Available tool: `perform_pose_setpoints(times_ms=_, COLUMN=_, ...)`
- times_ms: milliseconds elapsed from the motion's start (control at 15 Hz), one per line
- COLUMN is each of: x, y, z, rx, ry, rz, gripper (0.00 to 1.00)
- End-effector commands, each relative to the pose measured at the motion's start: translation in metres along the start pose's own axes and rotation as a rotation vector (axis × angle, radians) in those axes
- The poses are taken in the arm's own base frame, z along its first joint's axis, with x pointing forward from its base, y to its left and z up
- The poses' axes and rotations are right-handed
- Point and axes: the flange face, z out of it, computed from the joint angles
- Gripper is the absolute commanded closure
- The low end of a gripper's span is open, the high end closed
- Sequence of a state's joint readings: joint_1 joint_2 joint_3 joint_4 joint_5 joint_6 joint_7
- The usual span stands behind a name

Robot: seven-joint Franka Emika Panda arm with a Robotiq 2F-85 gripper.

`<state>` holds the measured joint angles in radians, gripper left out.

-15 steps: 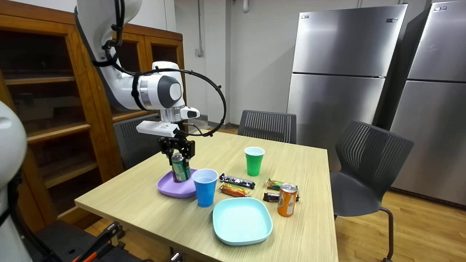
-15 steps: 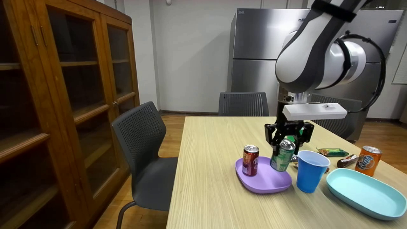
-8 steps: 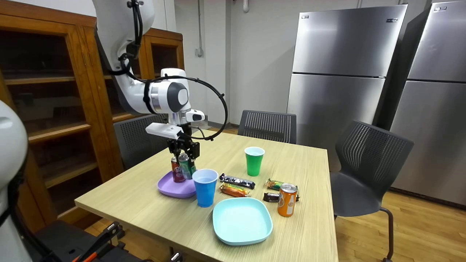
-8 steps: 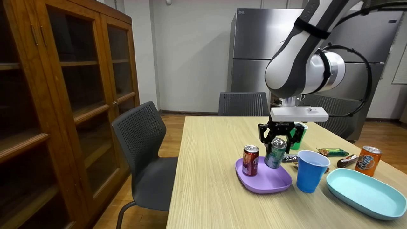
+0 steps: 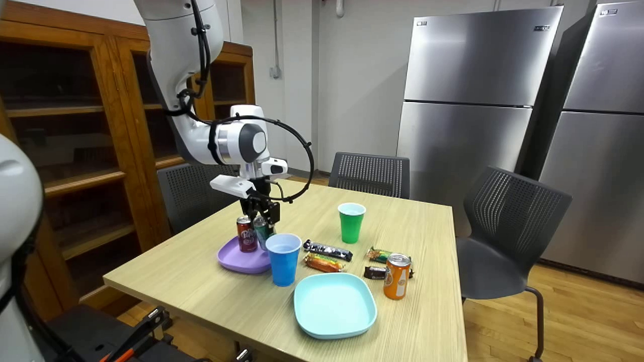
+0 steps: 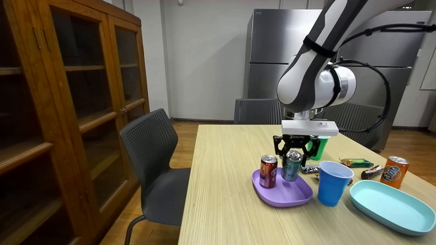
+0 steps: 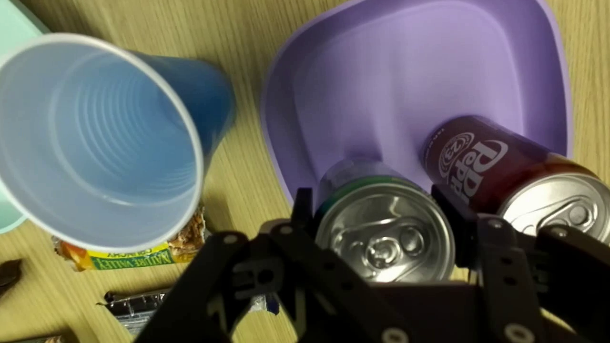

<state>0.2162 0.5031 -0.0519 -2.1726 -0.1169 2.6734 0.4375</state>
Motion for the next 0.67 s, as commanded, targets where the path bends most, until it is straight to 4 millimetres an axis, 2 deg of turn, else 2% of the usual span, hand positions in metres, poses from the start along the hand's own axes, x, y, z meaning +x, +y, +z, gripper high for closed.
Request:
perform_pose_setpoints(times_ms=0, x=0.013, y=-0.008, z=0.004, rx=0.005, ry=-0.001, rz=0.069, gripper=0.61)
perform_pose_setpoints(times_ms=600, x=0.024, y=-0.010, z=0.012, rx=0.022, ry=-0.018, rz=0.142, gripper=0.61)
